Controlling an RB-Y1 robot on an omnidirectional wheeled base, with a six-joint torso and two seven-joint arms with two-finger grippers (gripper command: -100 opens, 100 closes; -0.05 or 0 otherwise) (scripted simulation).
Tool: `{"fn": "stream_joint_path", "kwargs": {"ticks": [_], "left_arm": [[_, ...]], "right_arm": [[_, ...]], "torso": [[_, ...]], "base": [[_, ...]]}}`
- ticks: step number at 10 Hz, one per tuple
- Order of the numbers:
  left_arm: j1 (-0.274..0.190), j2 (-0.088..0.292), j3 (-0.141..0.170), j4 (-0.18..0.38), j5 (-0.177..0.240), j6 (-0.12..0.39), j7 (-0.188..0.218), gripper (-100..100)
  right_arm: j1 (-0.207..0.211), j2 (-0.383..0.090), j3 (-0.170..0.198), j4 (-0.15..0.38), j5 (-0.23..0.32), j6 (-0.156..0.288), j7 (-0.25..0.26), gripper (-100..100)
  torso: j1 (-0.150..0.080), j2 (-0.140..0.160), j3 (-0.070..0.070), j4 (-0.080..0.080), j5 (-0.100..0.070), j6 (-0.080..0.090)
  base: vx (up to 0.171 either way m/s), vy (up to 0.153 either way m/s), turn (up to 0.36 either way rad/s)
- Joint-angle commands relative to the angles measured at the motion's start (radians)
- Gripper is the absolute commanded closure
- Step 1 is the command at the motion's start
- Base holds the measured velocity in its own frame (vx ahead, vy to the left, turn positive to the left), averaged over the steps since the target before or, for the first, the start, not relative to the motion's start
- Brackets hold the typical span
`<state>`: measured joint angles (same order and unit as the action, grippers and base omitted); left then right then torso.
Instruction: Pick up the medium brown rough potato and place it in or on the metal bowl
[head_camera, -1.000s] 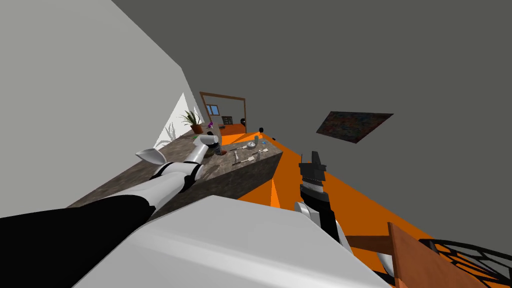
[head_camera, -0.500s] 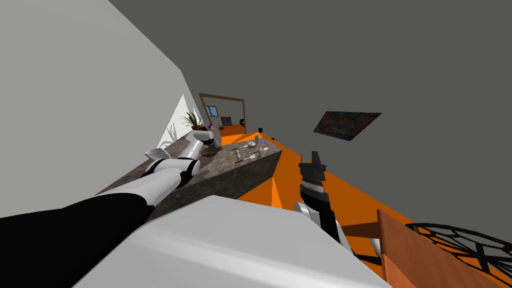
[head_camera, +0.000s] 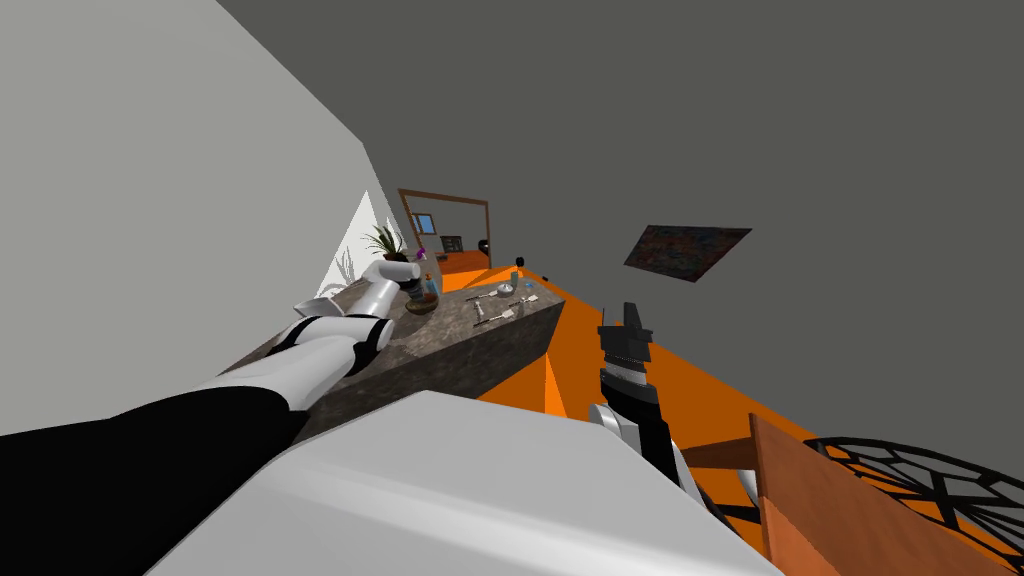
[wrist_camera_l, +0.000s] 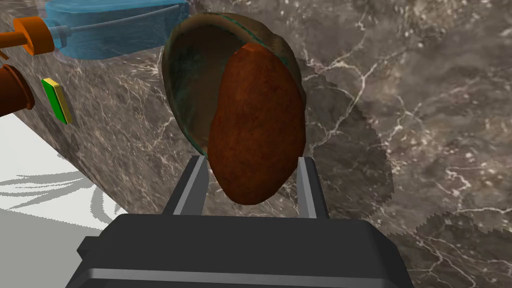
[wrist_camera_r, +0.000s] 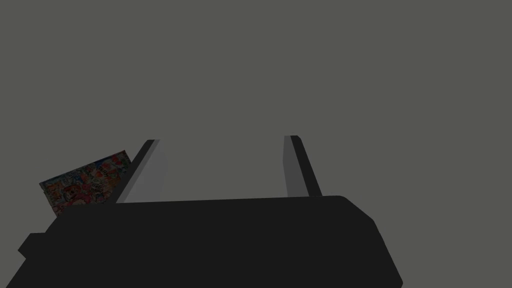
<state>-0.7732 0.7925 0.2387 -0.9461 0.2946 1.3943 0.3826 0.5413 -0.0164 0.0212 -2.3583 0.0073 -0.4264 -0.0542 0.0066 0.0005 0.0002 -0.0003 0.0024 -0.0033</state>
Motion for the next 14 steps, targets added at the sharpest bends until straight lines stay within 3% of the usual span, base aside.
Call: {"fn": "stream_joint_path", "kwargs": {"ticks": [1,3,5,6,7,11,12,13,14], "left_arm": [[-0.001,0.02,-0.002,0.033,-0.018,-0.017,-0.003,100],[0.026,0.048,-0.017,0.062,-0.057,-0.037,0.001,100],[0.045,0.062,-0.035,0.06,-0.068,-0.034,0.001,100],[0.042,0.056,-0.03,0.064,-0.066,-0.041,0.003,100],[0.044,0.058,-0.03,0.06,-0.067,-0.038,0.003,-100],[0.044,0.058,-0.03,0.06,-0.067,-0.039,0.003,-100],[0.044,0.058,-0.03,0.06,-0.067,-0.039,0.003,0],[0.032,0.071,-0.031,0.046,-0.063,-0.01,0.003,-100],[0.02,0.084,-0.031,0.032,-0.059,0.019,0.002,-100]], "right_arm": [[0.0,0.0,0.0,0.0,0.0,0.0,0.0,0],[0.0,0.0,0.0,0.0,0.0,0.0,0.0,0],[0.0,0.0,0.0,0.0,0.0,0.0,0.0,0],[0.0,0.0,0.0,0.0,0.0,0.0,0.0,0],[0.0,0.0,0.0,0.0,0.0,0.0,0.0,0],[0.0,0.0,0.0,0.0,0.0,0.0,0.0,0],[0.0,0.0,0.0,0.0,0.0,0.0,0.0,0],[0.0,0.0,0.0,0.0,0.0,0.0,0.0,0],[0.0,0.0,0.0,0.0,0.0,0.0,0.0,0]], "torso": [[0.0,0.0,0.0,0.0,0.0,0.0],[0.002,-0.006,-0.003,-0.001,0.0,0.0],[0.003,-0.01,-0.006,-0.003,0.001,0.002],[0.002,-0.012,-0.007,-0.003,0.001,0.003],[-0.002,-0.008,-0.006,-0.003,0.0,0.003],[-0.006,-0.002,-0.002,-0.001,-0.001,0.003],[-0.006,-0.002,-0.002,-0.001,-0.001,0.003],[-0.006,-0.002,-0.002,-0.001,-0.001,0.003],[-0.006,-0.001,-0.001,-0.001,-0.001,0.003]], "base": [[0.038,0.062,-0.037],[0.133,0.081,-0.074],[0.141,0.101,-0.08],[0.071,0.039,-0.022],[0.0,0.0,0.0],[0.0,0.0,0.0],[0.0,0.0,0.0],[-0.006,0.005,-0.026],[-0.015,0.014,-0.044]]}}
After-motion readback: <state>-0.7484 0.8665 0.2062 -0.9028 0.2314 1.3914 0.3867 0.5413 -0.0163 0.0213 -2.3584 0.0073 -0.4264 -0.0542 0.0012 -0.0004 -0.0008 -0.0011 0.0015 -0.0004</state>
